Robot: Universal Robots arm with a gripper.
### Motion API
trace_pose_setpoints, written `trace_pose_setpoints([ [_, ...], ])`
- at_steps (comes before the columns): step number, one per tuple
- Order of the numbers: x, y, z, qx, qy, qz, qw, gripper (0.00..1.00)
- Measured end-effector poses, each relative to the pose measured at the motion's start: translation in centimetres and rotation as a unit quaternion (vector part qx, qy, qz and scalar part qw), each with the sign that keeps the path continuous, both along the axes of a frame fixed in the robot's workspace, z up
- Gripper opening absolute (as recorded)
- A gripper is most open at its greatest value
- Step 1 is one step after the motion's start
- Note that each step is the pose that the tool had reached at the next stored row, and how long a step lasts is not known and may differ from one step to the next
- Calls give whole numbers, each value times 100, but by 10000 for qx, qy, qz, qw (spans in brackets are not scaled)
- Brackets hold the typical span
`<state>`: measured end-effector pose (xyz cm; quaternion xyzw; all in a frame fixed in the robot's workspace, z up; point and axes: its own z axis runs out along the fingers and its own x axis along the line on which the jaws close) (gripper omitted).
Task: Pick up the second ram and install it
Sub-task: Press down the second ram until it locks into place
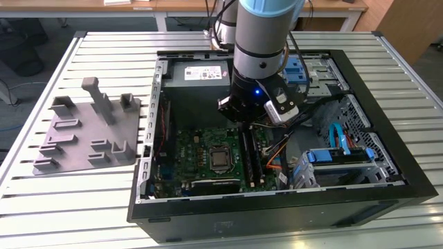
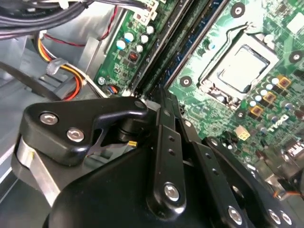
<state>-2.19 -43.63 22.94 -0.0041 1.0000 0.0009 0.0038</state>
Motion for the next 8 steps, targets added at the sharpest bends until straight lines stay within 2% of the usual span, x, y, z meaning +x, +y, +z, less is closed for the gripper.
trace_pose_setpoints([
  [3, 0, -31, 4, 0, 0, 1, 10000, 10],
  [8, 0, -176, -5, -11, 6, 2, 10000, 10],
])
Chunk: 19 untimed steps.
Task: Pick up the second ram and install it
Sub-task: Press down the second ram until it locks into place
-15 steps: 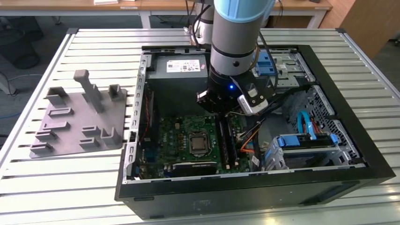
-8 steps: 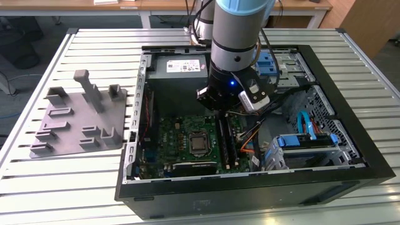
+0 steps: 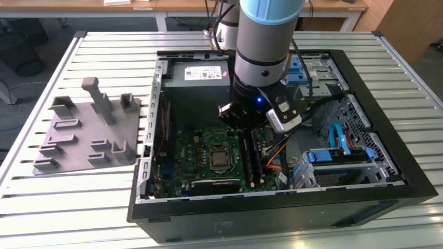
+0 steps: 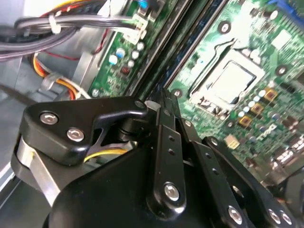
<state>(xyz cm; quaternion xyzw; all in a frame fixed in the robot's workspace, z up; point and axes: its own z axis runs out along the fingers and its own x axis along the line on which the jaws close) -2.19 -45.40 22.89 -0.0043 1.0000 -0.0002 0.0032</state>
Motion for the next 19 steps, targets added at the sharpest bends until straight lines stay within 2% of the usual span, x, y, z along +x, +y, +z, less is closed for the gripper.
trace_pose_setpoints([
  [5, 0, -69, -27, -40, 32, 26, 10000, 10],
  [10, 12, -228, -48, -44, 45, 26, 10000, 10],
  [15, 56, -305, -61, -45, 57, 27, 10000, 10],
  [19, 56, -417, -65, -47, 57, 27, 10000, 10],
])
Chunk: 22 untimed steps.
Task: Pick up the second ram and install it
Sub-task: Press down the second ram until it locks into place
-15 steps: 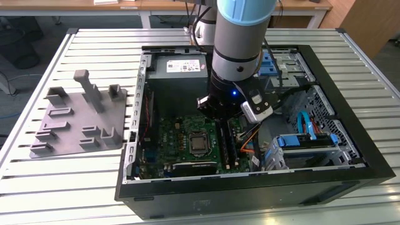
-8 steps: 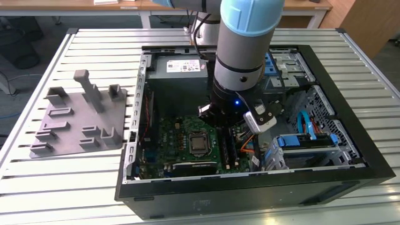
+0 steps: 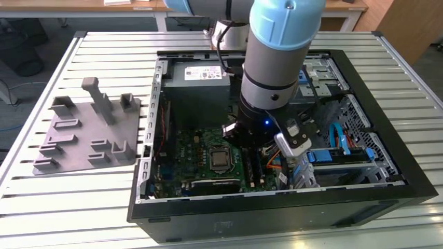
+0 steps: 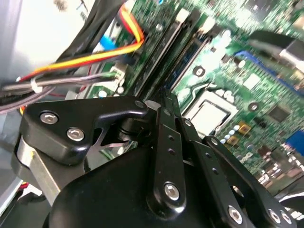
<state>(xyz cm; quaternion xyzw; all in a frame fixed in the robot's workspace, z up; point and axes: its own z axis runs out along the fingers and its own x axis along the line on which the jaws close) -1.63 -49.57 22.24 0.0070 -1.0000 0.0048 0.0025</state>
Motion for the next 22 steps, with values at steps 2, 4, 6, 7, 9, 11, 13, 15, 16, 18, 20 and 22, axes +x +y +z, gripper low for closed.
trace_pose_setpoints([
  [2, 0, -55, -2, -1, 0, 0, 10000, 10],
  [4, 0, -101, -8, -3, 0, 1, 10000, 10],
  [6, 0, -123, -17, -7, 2, 3, 10000, 10],
  [7, -1, -129, -23, -11, 4, 4, 10000, 10],
  [9, 0, -138, -33, -20, 7, 7, 10000, 10],
  [11, 0, -150, -40, -26, 8, 10, 10000, 10],
  [13, 0, -167, -45, -25, 8, 12, 10000, 10],
  [15, 0, -185, -45, -25, 8, 14, 10000, 10],
  [16, -1, -191, -45, -26, 8, 15, 10000, 10],
  [18, 0, -194, -41, -26, 8, 17, 10000, 10],
  [20, 0, -194, -1, -23, 7, 18, 10000, 10],
  [22, 0, -194, 62, -25, 8, 18, 10000, 10],
])
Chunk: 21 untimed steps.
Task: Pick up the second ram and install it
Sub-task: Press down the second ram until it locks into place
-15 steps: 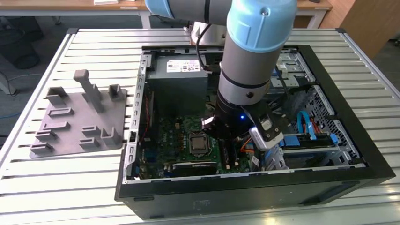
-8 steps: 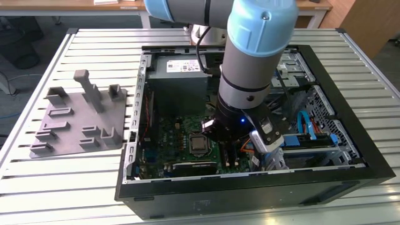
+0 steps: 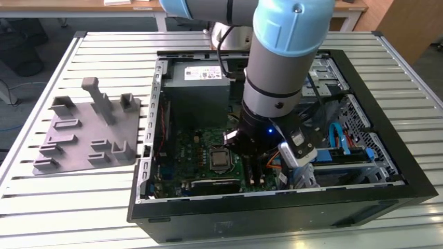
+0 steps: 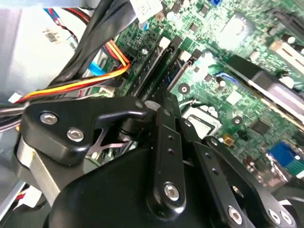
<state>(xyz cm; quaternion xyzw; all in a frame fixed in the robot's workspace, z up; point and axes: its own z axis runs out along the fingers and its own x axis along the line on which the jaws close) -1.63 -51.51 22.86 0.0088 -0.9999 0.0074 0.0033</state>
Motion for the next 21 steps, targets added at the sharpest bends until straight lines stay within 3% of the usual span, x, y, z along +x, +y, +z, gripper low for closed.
trace_pose_setpoints([
  [2, 1, 3, 27, 1, 0, 1, 10000, 10],
  [4, 1, 37, 28, 1, 0, 0, 10000, 10],
  [12, 0, 394, 28, -20, 0, 1, 10000, 10],
  [14, 0, 462, 28, -25, 0, 1, 10000, 10],
  [17, 0, 509, 35, -27, -1, 1, 10000, 10],
  [21, -3, 509, 130, -27, -9, 1, 10000, 10],
])
